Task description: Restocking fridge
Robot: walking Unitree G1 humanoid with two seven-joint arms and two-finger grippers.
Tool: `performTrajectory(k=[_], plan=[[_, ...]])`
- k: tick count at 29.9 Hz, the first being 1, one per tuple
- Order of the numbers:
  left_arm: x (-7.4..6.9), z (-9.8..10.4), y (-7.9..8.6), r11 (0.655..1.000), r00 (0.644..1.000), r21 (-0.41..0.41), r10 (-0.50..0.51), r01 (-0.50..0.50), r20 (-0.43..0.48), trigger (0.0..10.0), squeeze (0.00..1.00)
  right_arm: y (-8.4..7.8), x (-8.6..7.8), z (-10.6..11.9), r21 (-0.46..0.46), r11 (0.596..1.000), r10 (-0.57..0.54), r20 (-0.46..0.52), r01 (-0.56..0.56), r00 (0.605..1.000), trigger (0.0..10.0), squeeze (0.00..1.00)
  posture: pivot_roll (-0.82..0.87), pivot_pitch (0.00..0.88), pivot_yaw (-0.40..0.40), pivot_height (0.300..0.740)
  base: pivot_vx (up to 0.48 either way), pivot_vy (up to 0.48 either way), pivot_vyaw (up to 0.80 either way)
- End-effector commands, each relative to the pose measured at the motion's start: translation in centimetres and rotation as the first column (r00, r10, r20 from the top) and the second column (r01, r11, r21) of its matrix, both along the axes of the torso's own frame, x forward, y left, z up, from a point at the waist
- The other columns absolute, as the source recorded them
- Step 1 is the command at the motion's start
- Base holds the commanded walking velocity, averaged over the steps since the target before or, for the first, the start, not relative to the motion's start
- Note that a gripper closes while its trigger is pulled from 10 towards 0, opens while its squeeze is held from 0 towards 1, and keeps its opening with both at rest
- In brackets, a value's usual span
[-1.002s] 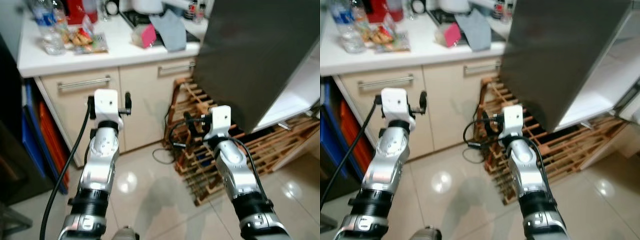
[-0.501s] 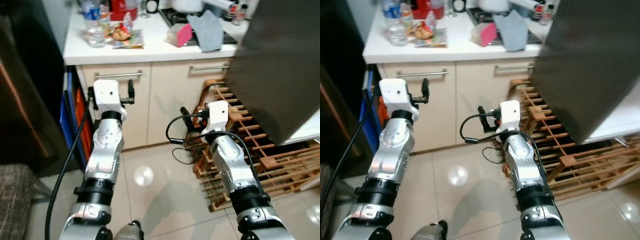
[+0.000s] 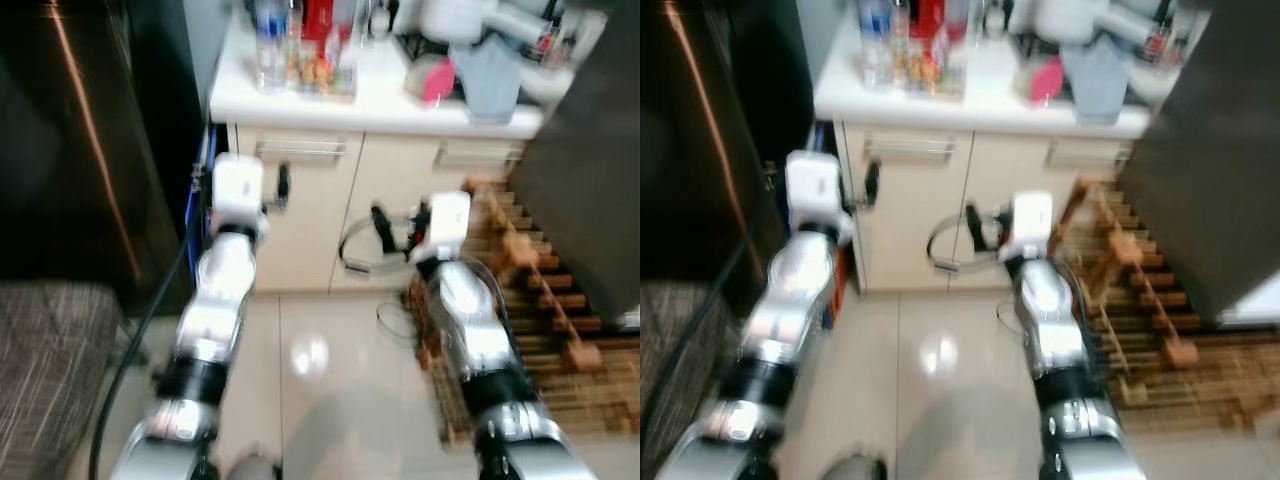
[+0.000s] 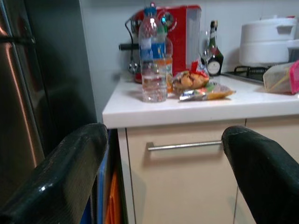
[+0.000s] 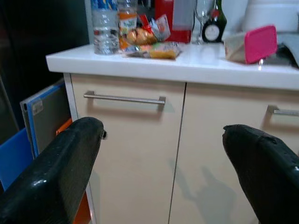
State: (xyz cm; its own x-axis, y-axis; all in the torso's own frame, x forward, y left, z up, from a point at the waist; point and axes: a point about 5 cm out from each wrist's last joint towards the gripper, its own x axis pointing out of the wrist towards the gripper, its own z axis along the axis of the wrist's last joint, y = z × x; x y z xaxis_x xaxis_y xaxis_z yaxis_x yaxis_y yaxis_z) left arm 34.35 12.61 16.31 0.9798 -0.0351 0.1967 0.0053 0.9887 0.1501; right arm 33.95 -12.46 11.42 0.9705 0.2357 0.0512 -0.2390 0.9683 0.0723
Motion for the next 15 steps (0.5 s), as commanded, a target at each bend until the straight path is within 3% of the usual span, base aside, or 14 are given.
performTrajectory(k=[1,7,10,15], plan=[[0.25,0.68,-1.00,0.999,0.999,0.000,-0.037,0.037,0.021,10.0,0.00,-0.36,-0.01,0.90,-0.024,1.000,-0.003,0.051,0.004,0.999,10.0,0.00,0.01,0.000,-0.063,0.740,0.480,0.000,0.00],[0.22,1.02,-0.93,0.999,0.998,0.012,-0.051,0.051,0.042,10.0,0.00,-0.36,-0.16,1.03,-0.049,0.999,-0.013,0.064,0.016,0.998,10.0,0.00,0.01,0.000,-0.068,0.740,0.480,0.000,0.00],[0.14,0.96,-0.79,0.998,0.998,0.016,-0.054,0.053,0.041,10.0,0.00,-0.46,-0.15,1.06,-0.040,0.999,-0.025,0.070,0.028,0.997,10.0,0.00,0.02,0.000,-0.068,0.740,0.480,0.000,-0.79],[0.05,1.04,-0.88,0.997,0.996,0.032,-0.068,0.066,0.050,10.0,0.00,-0.45,-0.16,1.27,-0.036,0.999,-0.025,0.084,0.028,0.996,10.0,0.00,0.02,0.000,-0.068,0.740,0.480,0.000,0.00]])
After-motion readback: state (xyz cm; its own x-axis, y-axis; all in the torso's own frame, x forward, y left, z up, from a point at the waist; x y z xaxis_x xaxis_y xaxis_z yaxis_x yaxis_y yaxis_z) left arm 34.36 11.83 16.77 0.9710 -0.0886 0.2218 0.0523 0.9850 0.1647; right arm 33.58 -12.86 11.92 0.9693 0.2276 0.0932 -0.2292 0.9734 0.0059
